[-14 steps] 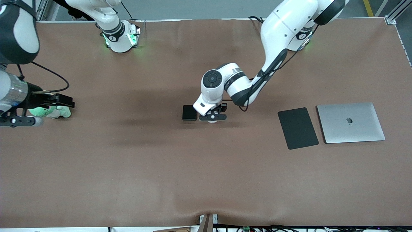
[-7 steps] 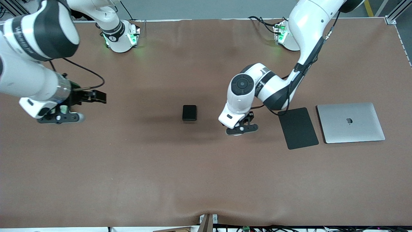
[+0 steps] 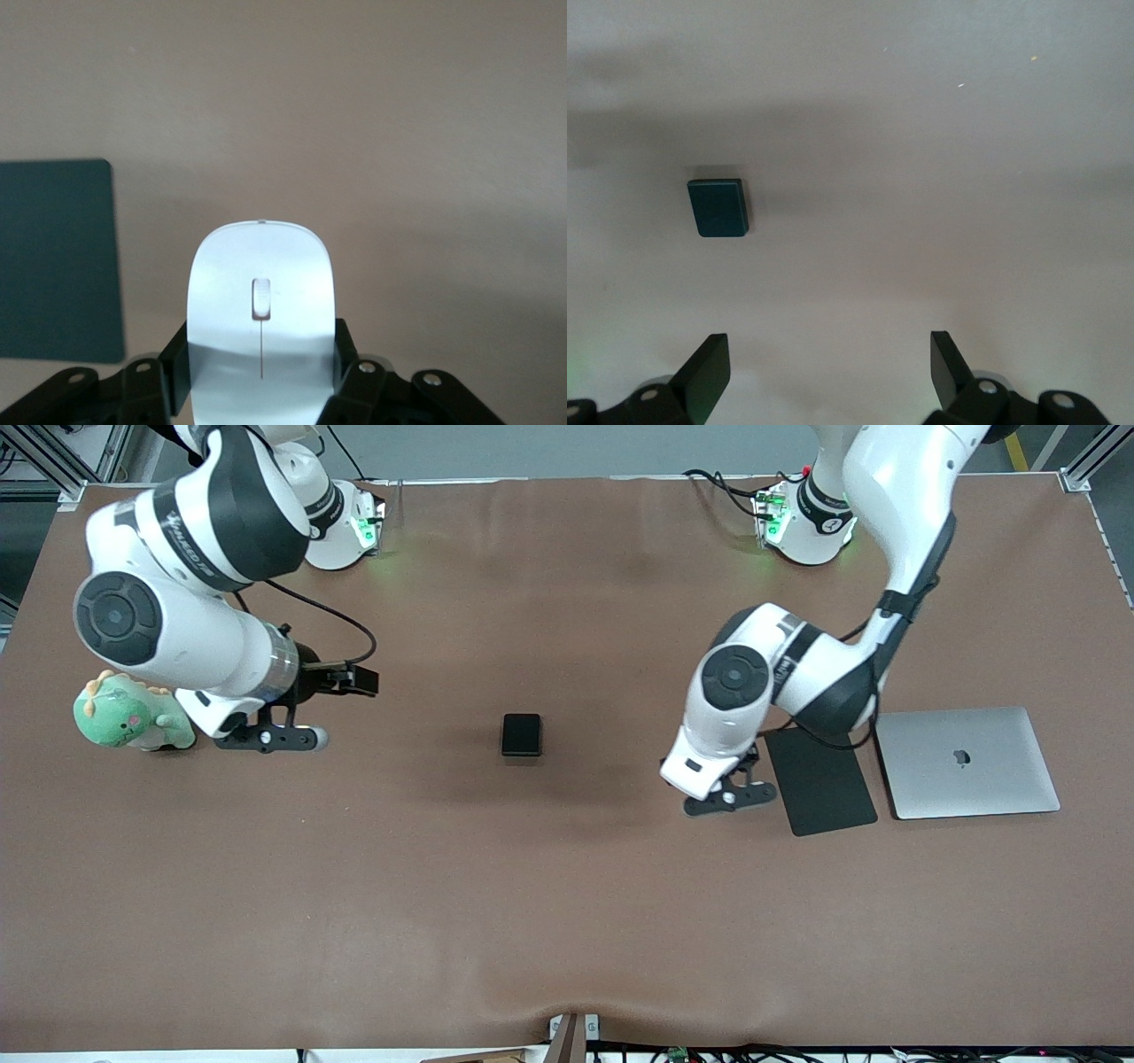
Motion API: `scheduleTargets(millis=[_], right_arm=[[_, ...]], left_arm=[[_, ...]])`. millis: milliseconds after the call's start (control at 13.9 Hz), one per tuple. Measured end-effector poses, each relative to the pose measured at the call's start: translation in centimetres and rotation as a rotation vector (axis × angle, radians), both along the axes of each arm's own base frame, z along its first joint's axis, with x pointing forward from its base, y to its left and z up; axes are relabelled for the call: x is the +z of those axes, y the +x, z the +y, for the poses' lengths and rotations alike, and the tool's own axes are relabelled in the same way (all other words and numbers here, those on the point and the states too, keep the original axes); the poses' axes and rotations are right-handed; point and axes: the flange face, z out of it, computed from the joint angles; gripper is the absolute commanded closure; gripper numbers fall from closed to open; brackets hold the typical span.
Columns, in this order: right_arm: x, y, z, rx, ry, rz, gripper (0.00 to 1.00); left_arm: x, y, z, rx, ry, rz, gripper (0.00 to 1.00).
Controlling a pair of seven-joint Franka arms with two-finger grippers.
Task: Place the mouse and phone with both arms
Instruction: 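Carry the mouse over the pad while the right gripper reaches the phone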
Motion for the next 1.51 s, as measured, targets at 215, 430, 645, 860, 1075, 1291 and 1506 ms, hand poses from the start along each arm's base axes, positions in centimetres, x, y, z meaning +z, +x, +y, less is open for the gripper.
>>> scheduleTargets(millis=[215,430,645,860,1075,1291,1506], right_arm=[[-2.9,-2.2,5.6,-0.05,-0.024,-0.02,0.0],[-6.0,-5.3,10.8,-0.059,-0.039,-0.042,0.0],[-8.3,-6.8,12.7,-0.057,-0.036,-0.068,0.0],[-10.8,-8.5,14.4,-0.056,-0.036,-0.088,0.0],[-14.2,-10.1,17.3,-0.083,-0.055,-0.094,0.0],[-18.1,-11.2,19.7,-0.08,-0.072,-0.097,0.0],[-21.0,-11.5,20.6,-0.089,-0.084,-0.101,0.0]], left_arm=[[-0.7,2.0,5.1,-0.02,0.011,0.028,1.0],[-1.8,3.5,11.1,-0.059,0.02,0.067,1.0],[-2.5,4.3,18.5,-0.099,0.007,0.106,1.0],[-4.9,3.6,23.9,-0.098,-0.043,0.108,1.0],[-7.4,2.2,24.2,-0.1,-0.066,0.101,1.0],[-8.2,1.5,23.6,-0.06,-0.071,0.101,1.0],[-8.5,1.3,23.5,0.007,-0.071,0.099,1.0]])
